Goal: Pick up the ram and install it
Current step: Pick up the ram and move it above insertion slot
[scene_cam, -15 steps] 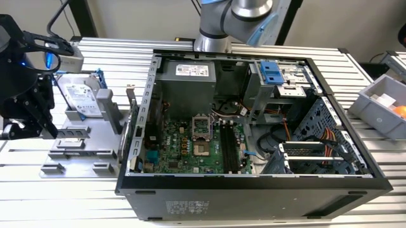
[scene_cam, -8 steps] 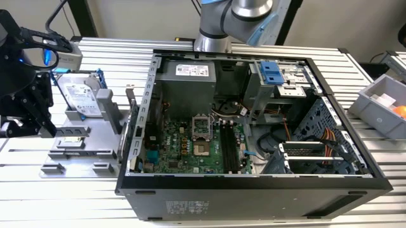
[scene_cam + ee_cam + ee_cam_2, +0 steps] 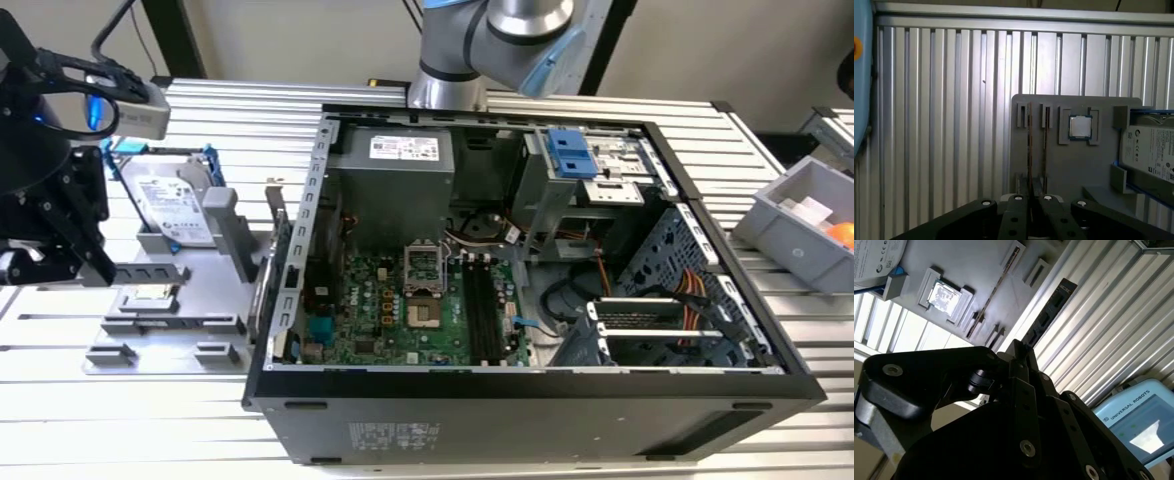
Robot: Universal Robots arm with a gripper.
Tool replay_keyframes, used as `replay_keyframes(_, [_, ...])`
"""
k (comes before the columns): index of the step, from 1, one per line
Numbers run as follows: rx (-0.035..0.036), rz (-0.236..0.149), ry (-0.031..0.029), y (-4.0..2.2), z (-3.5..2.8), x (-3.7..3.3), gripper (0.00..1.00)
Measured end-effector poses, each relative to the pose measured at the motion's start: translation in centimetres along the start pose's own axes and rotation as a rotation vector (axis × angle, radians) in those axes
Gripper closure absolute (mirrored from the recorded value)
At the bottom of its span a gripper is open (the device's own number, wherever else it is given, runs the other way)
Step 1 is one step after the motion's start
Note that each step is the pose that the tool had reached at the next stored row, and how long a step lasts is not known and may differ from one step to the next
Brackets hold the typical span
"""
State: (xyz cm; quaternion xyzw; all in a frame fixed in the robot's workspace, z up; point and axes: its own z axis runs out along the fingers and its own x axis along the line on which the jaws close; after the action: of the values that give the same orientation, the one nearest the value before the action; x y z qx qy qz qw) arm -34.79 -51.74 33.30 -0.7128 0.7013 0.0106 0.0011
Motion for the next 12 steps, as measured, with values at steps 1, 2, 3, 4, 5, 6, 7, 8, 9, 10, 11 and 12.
replay_keyframes(1, [-0.0002, 0.0, 0.0002, 0.0, -0.09, 0.0, 1.0])
replay_keyframes(2, [0.0, 0.0, 0.0, 0.0, -0.14, 0.0, 1.0])
replay_keyframes(3, [-0.0001, 0.0, 0.0, 0.0, -0.21, -0.01, 1.0])
replay_keyframes(4, [0.0, 0.0, 0.0, 0.0, -0.27, -0.01, 1.0])
replay_keyframes(5, [-0.0002, 0.0, 0.0002, 0.0, -0.36, -0.01, 1.0])
replay_keyframes(6, [-0.0001, 0.0, 0.0001, 0.0, -0.43, -0.01, 1.0])
replay_keyframes(7, [0.0, 0.0, 0.0, 0.01, -0.5, -0.01, 1.0])
replay_keyframes(8, [-0.0002, 0.0, 0.0002, 0.01, -0.61, -0.01, 1.0])
replay_keyframes(9, [-0.0001, 0.0, 0.0002, 0.01, -0.71, -0.01, 1.0])
replay_keyframes(10, [0.0003, 0.0, -0.0002, 0.01, -0.77, -0.01, 1.0])
replay_keyframes(11, [-0.0003, 0.0, 0.0002, 0.01, -0.9, -0.02, 1.0])
replay_keyframes(12, [-0.0002, 0.0, 0.0002, 0.01, -0.99, -0.02, 1.0])
